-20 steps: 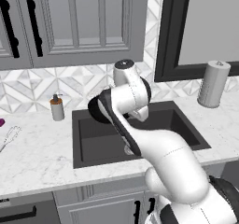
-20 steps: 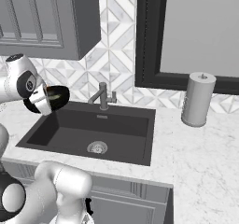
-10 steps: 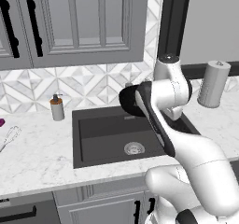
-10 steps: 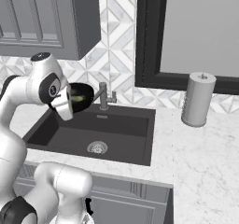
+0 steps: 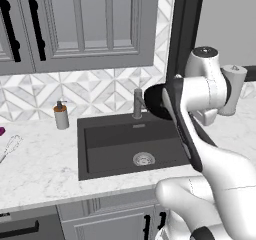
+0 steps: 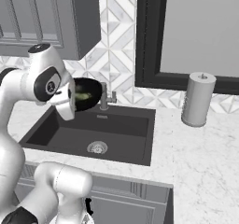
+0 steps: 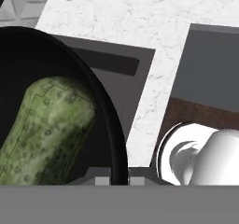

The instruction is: Pick the cucumber from the sink and place it in the bowl. Then pick the bowl and place it in the microwave. Then close the microwave door and press the start button.

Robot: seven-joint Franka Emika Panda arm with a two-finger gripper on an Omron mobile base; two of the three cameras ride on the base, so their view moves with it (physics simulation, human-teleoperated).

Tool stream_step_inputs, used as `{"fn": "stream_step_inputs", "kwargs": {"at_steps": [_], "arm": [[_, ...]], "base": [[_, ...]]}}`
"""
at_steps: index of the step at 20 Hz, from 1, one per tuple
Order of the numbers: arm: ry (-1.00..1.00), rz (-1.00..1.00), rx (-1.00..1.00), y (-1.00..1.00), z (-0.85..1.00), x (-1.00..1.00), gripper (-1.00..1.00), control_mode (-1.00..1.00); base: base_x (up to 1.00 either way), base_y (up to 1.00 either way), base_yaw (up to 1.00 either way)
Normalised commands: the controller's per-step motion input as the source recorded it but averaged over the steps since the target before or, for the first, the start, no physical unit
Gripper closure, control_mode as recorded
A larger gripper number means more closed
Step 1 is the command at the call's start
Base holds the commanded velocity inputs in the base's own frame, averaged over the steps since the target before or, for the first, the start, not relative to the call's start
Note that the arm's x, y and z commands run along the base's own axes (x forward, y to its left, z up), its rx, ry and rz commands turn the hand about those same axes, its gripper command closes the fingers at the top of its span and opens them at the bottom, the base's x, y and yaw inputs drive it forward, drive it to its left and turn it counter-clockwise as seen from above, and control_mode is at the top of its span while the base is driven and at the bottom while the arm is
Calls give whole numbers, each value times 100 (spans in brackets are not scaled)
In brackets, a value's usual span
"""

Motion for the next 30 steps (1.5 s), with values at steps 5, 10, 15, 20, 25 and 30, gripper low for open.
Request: {"fn": "stream_step_inputs", "kwargs": {"at_steps": [5, 10, 15, 20, 25, 30], "arm": [[-1, 0, 7, -12, 18, -51, 100, -100], [0, 0, 6, 0, 1, -54, 100, -100], [-6, 0, 2, 0, 32, -37, 100, -100], [-1, 0, 0, 0, 8, -7, 100, 100], [0, 0, 0, 0, 0, 0, 100, 100], [0, 0, 0, 0, 0, 0, 100, 100]], "base": [[0, 0, 0], [0, 0, 0], [0, 0, 0], [-43, -1, 0], [-89, 65, 26], [-34, 65, 74]]}}
